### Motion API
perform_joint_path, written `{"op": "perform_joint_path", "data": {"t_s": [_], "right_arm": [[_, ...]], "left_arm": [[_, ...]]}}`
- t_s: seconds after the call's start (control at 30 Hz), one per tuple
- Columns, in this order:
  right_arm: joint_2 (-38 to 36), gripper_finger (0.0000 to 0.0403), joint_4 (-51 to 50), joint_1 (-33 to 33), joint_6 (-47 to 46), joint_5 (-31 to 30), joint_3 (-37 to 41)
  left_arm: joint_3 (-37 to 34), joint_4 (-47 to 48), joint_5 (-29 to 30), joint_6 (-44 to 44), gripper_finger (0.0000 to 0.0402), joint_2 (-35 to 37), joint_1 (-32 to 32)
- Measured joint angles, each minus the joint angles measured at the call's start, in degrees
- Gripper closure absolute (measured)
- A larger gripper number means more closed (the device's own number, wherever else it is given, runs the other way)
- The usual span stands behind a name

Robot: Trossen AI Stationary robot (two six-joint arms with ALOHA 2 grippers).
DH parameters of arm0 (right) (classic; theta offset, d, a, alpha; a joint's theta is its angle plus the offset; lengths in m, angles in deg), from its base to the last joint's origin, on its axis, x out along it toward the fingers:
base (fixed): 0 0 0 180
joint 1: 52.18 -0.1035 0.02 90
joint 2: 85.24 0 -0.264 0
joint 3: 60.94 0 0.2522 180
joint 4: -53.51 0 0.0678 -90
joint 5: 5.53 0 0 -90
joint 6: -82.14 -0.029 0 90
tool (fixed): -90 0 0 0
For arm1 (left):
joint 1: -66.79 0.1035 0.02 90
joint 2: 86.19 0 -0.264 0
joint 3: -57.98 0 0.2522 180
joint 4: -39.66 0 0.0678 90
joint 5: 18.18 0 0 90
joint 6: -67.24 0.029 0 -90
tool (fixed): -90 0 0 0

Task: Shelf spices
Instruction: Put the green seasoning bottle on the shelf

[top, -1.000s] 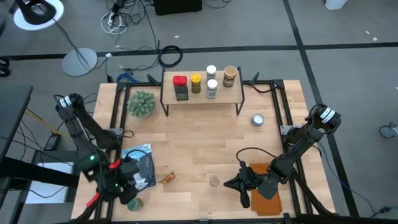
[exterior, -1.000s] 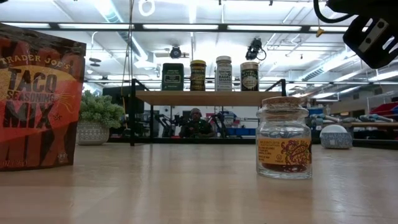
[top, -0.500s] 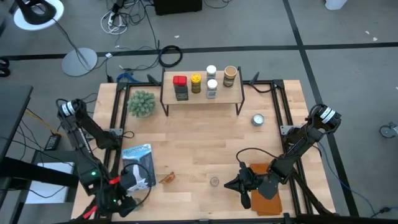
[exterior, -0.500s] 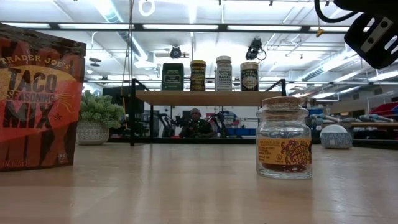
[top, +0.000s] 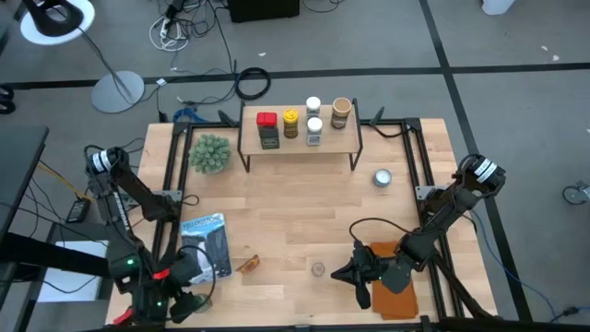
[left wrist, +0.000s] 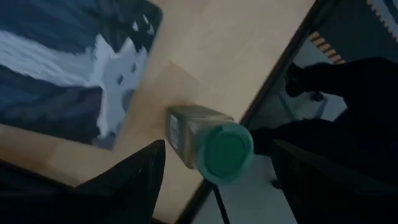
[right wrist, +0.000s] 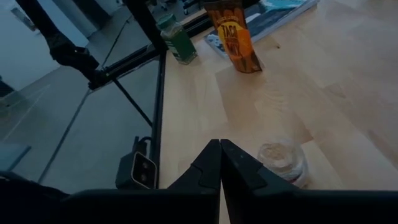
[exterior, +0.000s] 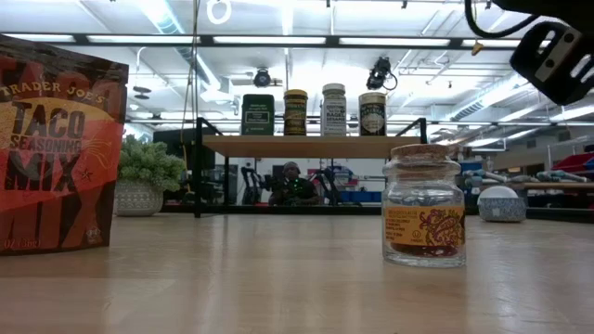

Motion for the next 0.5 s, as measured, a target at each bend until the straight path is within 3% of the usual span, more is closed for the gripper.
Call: {"op": "perform_joint_path", "data": {"t_s": [0.2, 0.5], "right_arm": [[0.00, 0.0395, 0.41, 2.01, -0.10, 0.80, 0.01], [0.00, 0.0395, 2.02, 2.08, -1.94, 1.86, 0.00]], "left_arm": [[0.00, 5.64, 4.55, 0.27, 0.0106, 0.00, -1.63], [-0.26, 12.20, 3.46, 1.60, 0.0106, 0.02, -1.63]]}}
